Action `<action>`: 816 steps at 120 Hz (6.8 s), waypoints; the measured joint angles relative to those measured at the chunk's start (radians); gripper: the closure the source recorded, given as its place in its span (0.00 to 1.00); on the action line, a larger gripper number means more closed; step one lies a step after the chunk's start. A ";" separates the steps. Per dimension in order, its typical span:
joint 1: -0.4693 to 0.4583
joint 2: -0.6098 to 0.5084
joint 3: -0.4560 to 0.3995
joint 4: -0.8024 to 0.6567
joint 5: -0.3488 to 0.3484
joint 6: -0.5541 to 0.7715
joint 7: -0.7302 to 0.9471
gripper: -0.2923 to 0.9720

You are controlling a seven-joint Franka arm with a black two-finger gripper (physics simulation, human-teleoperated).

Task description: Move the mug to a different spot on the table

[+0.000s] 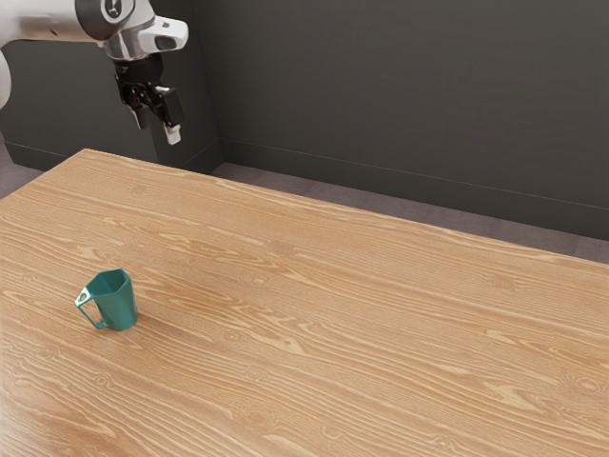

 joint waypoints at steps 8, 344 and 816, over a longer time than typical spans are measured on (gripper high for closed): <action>0.003 0.000 0.000 0.000 -0.001 0.000 0.001 0.23; 0.128 -0.012 0.222 -0.874 -0.284 0.707 0.913 0.53; 0.068 -0.237 0.042 -0.525 -0.113 0.391 1.296 0.23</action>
